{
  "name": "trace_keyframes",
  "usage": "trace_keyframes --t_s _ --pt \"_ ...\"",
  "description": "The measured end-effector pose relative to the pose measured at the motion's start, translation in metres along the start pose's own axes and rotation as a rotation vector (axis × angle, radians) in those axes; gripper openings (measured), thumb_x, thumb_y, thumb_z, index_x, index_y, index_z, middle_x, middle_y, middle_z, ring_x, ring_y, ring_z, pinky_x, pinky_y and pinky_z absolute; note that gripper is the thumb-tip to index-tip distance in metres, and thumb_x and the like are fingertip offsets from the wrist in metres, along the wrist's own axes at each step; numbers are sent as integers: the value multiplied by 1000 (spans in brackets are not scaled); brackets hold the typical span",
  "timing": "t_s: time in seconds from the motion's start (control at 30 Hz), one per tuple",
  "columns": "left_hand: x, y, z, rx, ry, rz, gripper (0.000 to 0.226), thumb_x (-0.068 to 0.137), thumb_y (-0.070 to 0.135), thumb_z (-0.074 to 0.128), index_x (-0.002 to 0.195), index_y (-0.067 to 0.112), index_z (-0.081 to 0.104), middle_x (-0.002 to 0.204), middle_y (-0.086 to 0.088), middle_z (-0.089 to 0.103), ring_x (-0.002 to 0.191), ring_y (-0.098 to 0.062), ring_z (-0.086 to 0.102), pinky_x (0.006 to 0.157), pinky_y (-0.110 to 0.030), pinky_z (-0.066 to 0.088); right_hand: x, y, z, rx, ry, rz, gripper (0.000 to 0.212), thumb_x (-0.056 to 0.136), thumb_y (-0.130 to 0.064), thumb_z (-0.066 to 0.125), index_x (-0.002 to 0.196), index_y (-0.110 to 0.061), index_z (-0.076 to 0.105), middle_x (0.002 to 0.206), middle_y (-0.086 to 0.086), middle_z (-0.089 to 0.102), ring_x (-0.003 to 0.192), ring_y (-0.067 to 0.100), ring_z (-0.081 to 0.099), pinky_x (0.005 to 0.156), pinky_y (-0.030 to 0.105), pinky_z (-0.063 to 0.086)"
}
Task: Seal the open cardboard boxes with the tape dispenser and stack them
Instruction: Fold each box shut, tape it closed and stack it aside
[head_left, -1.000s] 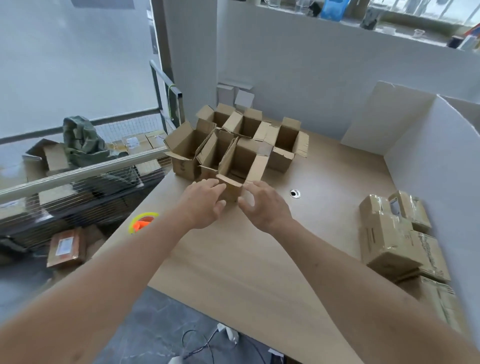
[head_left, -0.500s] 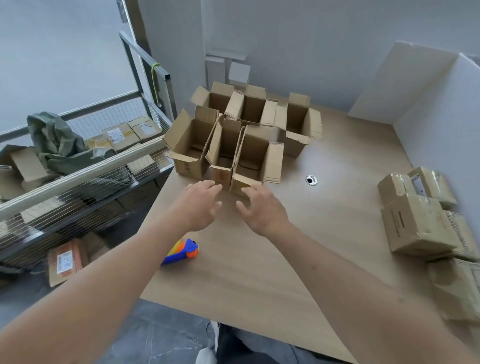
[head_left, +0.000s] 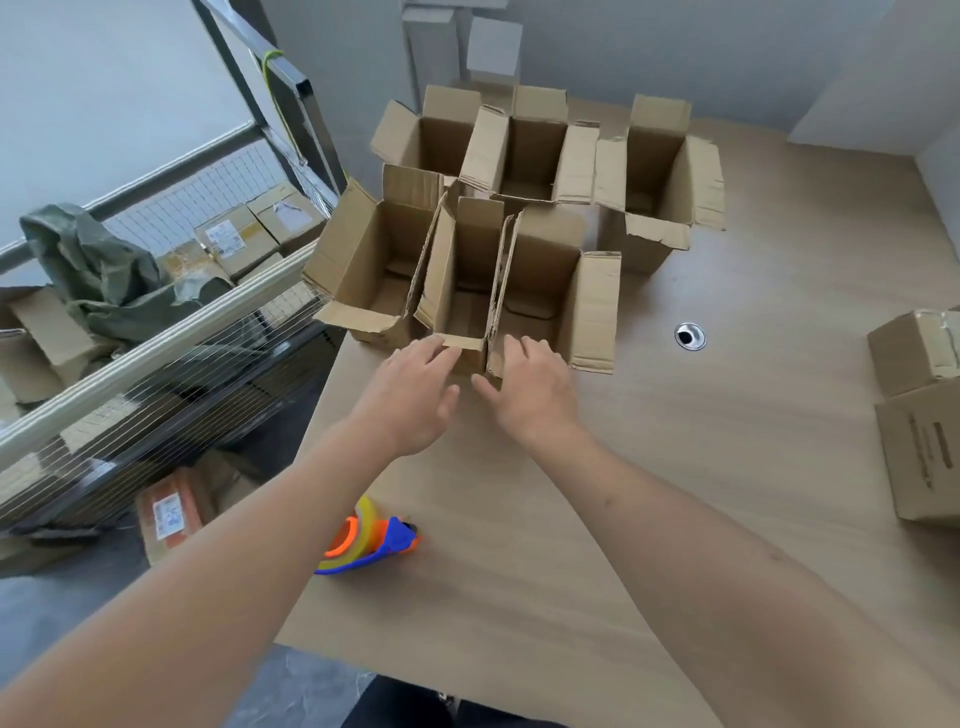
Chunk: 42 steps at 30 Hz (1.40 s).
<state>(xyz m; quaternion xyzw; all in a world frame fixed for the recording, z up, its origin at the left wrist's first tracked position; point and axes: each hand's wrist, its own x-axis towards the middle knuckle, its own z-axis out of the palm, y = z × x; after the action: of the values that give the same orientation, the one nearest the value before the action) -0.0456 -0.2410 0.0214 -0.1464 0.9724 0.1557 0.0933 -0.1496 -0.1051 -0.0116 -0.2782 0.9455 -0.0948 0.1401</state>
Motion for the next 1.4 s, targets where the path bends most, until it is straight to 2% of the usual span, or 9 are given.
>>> trace_keyframes --t_s 0.13,0.43,0.73,0.9,1.0,1.1,1.23,1.33,1.4 --pt "8 -11 8 9 -32 26 58 103 28 52 156 10 38 162 -11 34 147 -30 34 120 -45 32 5 -2 7 -6 -3 69 48 100 -57 45 122 -16 56 121 11 61 117 32 55 103 43 40" --pt "0 -28 7 10 -23 126 60 103 30 53 158 14 36 163 -11 31 150 -33 31 120 -48 31 -41 -10 5 2 -134 194 43 97 -52 44 118 -17 56 120 11 58 114 33 55 95 42 41" --pt "-38 -24 11 -139 -68 230 58 107 35 45 159 15 32 164 -13 30 150 -31 32 121 -44 32 -147 -21 10 -75 -275 244 37 95 -51 49 117 -22 57 119 7 57 117 33 54 99 40 39" --pt "-58 -11 23 -286 -76 195 66 107 42 42 163 17 16 154 -11 37 136 -29 45 106 -37 39 -191 -10 14 -185 -291 234 33 97 -42 46 123 -27 59 123 5 56 124 31 50 112 40 30" --pt "-67 -2 28 -313 -100 183 66 107 44 40 164 28 11 157 -13 30 142 -32 39 112 -41 38 -207 5 14 -277 -288 184 32 98 -30 49 128 -31 60 124 5 55 127 30 49 118 42 24" --pt "-74 2 33 -358 -119 147 54 107 47 38 160 38 26 159 -17 24 144 -35 36 114 -40 34 -213 16 13 -389 -302 124 40 90 -14 56 124 -33 65 122 5 53 127 32 47 119 46 23" --pt "-89 3 43 -424 -153 83 35 104 52 44 129 41 66 165 -6 9 144 -28 36 112 -32 33 -210 36 12 -493 -267 53 30 96 -22 56 119 -33 71 137 8 48 140 35 34 121 53 16" --pt "-106 5 54 -388 -168 72 24 100 42 52 102 34 75 167 -9 7 145 -27 36 105 -28 33 -209 52 12 -563 -240 13 28 99 -26 54 120 -31 71 163 16 25 153 43 8 123 59 5" --pt "-119 11 60 -376 -136 90 20 90 44 58 93 33 74 166 -10 16 143 -31 39 113 -36 36 -209 61 11 -557 -221 6 22 98 -26 58 113 -31 73 169 16 10 154 45 -1 123 60 0"
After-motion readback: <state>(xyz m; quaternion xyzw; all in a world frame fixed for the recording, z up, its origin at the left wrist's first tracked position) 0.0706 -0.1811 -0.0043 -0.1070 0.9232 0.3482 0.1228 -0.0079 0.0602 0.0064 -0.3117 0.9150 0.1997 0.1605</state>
